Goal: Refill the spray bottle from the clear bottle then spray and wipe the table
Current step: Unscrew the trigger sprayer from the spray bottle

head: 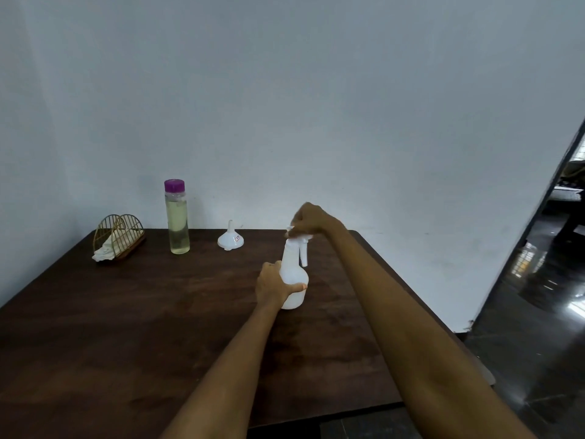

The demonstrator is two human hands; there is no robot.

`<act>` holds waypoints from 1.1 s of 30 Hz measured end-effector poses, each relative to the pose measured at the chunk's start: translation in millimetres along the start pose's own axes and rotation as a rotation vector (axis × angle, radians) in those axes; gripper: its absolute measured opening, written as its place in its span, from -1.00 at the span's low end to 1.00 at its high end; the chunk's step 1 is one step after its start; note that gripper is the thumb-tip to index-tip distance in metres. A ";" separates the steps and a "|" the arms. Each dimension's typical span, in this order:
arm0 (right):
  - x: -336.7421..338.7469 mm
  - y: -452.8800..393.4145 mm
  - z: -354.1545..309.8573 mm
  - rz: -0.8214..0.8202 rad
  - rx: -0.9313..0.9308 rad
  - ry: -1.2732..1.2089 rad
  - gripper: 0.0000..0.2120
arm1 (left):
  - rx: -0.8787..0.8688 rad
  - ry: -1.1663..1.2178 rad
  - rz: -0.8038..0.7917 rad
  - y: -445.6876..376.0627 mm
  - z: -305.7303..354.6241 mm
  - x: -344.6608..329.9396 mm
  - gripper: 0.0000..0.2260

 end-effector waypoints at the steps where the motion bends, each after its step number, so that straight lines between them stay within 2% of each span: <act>1: 2.1 -2.0 -9.5 -0.036 0.028 0.136 -0.82 | -0.004 -0.002 0.001 0.1 0.3 0.0 -0.39; 3: 1.7 -2.6 -24.8 -0.064 0.058 0.268 -0.78 | -0.010 -0.001 0.001 1.0 0.4 -0.4 -0.38; 5: -3.3 -0.6 -34.6 -0.034 0.107 0.367 -0.90 | -0.010 0.001 -0.007 0.8 -0.2 -0.2 -0.37; 7: -9.6 1.1 -35.6 0.024 0.154 0.520 -0.75 | -0.011 -0.017 -0.017 -0.2 -1.4 0.0 -0.37; 8: -11.4 3.4 -32.9 0.063 0.193 0.564 -0.75 | -0.012 -0.026 -0.019 -0.8 -1.4 0.1 -0.37; 10: -11.8 4.0 -23.2 0.158 0.254 0.579 -0.97 | -0.006 -0.029 -0.019 -2.0 -2.0 0.0 -0.36; 12: -6.3 4.9 -10.7 0.303 0.209 0.468 -0.91 | 0.001 -0.027 -0.022 -2.4 -1.7 -0.3 -0.37; 15: 1.2 11.5 1.3 0.489 0.030 0.238 -0.82 | 0.002 -0.035 -0.020 -2.3 -0.6 0.6 -0.38; 18: -2.8 14.0 4.5 0.417 -0.073 0.240 -0.64 | -0.003 -0.038 -0.013 -0.4 -0.4 0.8 -0.38; 21: -7.0 8.7 8.1 0.297 -0.154 0.081 -0.67 | -0.017 -0.042 -0.006 1.9 -0.2 1.1 -0.39; 24: 3.6 7.6 2.0 0.357 -0.090 -0.070 -0.88 | -0.022 -0.041 -0.007 1.9 0.6 1.8 -0.39; 25: 7.8 6.9 0.3 0.392 -0.055 -0.100 -0.79 | -0.020 -0.038 -0.011 2.3 0.8 2.1 -0.39; 27: 16.5 6.6 -3.7 0.455 0.040 -0.146 -0.73 | -0.017 -0.033 -0.016 3.0 0.4 1.8 -0.37; 33: 46.5 5.7 -11.4 0.632 0.177 -0.322 -0.78 | -0.015 -0.036 -0.009 4.9 1.6 2.8 -0.35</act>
Point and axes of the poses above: each hand's wrist, its own y-axis away from the middle knuckle, its own x-axis out of the back of the hand, z = x × y, the point moved 3 cm from there along -y, towards the middle knuckle, and after that the axes turned 11 degrees about z, right-handed, at the moved point
